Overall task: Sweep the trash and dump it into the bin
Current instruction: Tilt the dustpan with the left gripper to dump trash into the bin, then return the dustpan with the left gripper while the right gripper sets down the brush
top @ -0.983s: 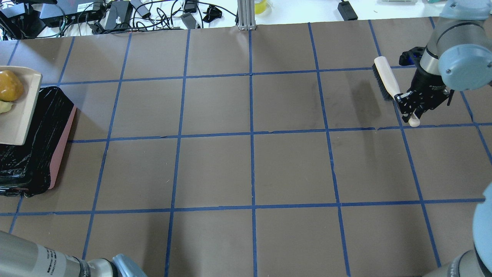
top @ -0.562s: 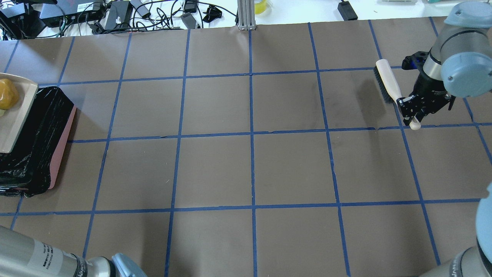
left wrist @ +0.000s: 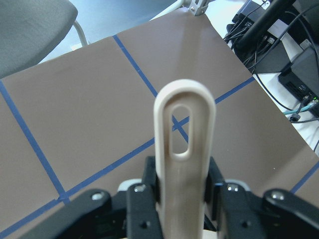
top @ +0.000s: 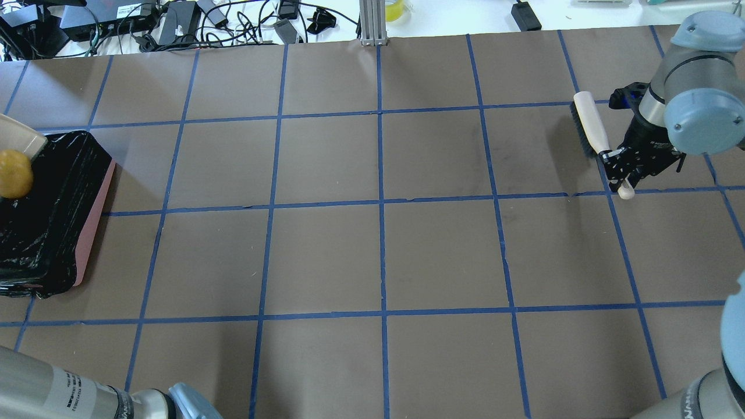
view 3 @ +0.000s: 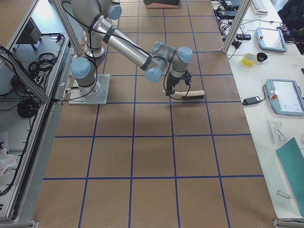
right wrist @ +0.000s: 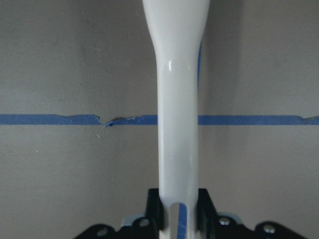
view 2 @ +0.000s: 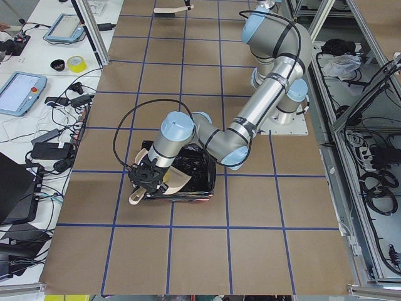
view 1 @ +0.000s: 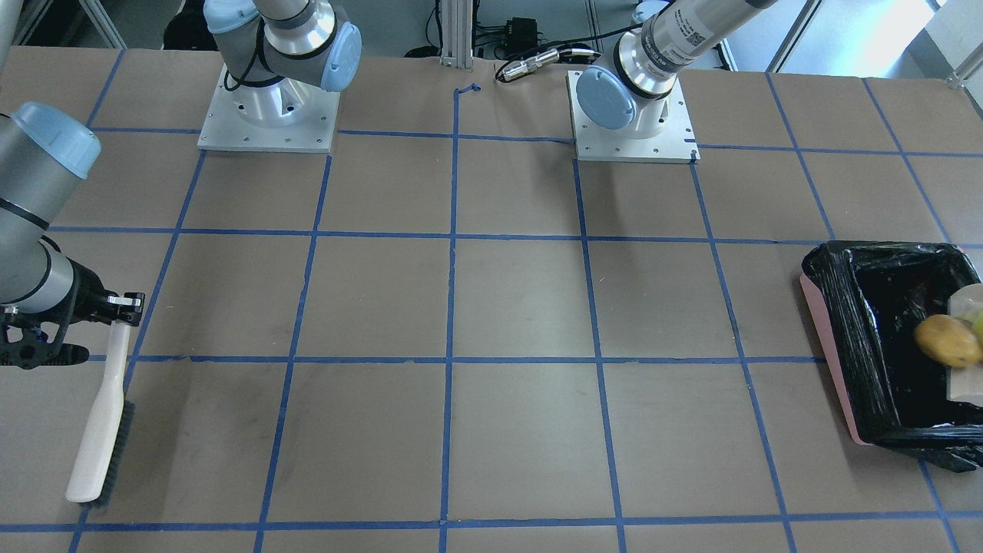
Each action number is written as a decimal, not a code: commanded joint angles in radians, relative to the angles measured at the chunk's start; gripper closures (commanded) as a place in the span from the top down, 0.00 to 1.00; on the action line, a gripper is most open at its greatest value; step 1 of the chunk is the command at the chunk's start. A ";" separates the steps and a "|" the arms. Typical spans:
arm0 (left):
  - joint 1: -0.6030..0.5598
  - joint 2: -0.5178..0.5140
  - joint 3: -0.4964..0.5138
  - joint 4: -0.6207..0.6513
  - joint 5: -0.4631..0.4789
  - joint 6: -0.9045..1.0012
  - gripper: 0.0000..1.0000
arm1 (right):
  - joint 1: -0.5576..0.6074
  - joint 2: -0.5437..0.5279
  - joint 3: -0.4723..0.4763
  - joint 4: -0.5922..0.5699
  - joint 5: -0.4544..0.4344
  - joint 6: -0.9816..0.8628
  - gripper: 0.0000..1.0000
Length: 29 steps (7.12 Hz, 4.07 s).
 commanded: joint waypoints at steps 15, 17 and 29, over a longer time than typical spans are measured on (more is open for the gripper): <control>-0.447 0.121 -0.081 -0.139 0.259 -0.585 0.00 | 0.004 -0.277 -0.143 0.220 -0.022 -0.001 1.00; -0.553 0.105 -0.078 -0.263 0.320 -0.814 0.00 | 0.006 -0.312 -0.327 0.385 0.024 0.002 1.00; -0.705 -0.136 -0.015 -0.373 0.236 -1.062 0.00 | 0.333 -0.329 -0.363 0.493 0.107 0.450 1.00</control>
